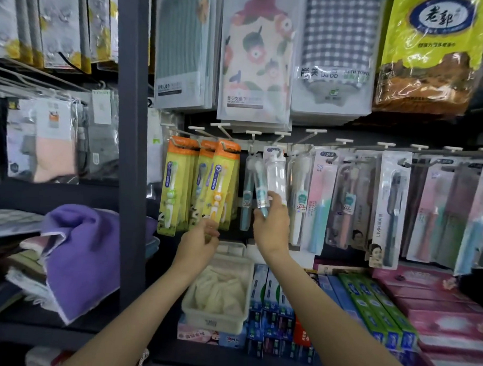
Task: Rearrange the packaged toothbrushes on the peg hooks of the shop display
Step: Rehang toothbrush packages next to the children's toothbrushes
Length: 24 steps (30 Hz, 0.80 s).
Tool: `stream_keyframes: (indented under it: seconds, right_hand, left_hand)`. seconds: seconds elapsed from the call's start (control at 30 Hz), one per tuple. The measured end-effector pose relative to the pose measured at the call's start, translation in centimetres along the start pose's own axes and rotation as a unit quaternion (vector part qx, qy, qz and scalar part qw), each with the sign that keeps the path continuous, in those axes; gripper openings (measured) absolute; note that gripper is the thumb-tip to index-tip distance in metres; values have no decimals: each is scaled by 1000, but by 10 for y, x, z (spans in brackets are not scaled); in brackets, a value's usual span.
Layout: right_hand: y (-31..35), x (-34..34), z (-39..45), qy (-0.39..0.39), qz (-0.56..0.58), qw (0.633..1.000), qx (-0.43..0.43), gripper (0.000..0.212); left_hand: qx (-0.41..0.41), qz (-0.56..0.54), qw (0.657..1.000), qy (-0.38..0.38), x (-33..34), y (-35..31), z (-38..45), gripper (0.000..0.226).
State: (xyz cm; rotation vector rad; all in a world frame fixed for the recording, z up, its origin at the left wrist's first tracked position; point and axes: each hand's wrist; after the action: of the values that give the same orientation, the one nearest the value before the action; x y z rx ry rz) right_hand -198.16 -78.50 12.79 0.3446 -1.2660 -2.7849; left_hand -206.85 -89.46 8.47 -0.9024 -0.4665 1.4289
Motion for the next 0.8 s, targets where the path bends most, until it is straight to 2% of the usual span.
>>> stream_keyframes:
  seconds: [0.13, 0.33, 0.47, 0.8]
  right_hand:
    - [5, -1, 4, -9, 41, 999, 3, 43]
    - [-2, -7, 22, 33, 44, 998, 24, 42]
    - [-4, -20, 31, 55, -4, 998, 8, 44]
    - [-4, -23, 33, 24, -95, 994, -57, 53]
  left_hand:
    - [-10, 0, 1000, 0, -5, -1, 4, 26]
    - [-13, 1, 1000, 4, -4, -3, 9, 22]
    - [-19, 7, 1000, 7, -2, -2, 8, 21]
    - [-32, 6, 999, -9, -3, -8, 14, 19]
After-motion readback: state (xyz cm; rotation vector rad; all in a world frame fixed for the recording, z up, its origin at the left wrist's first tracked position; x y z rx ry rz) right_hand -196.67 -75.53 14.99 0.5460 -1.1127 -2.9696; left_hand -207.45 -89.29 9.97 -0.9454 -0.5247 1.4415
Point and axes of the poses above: each hand's wrist, its own z-axis towards the middle knuckle, its own x-axis out of the palm, y = z × x, and after that the axes turned 13 degrees about -y, right-handed
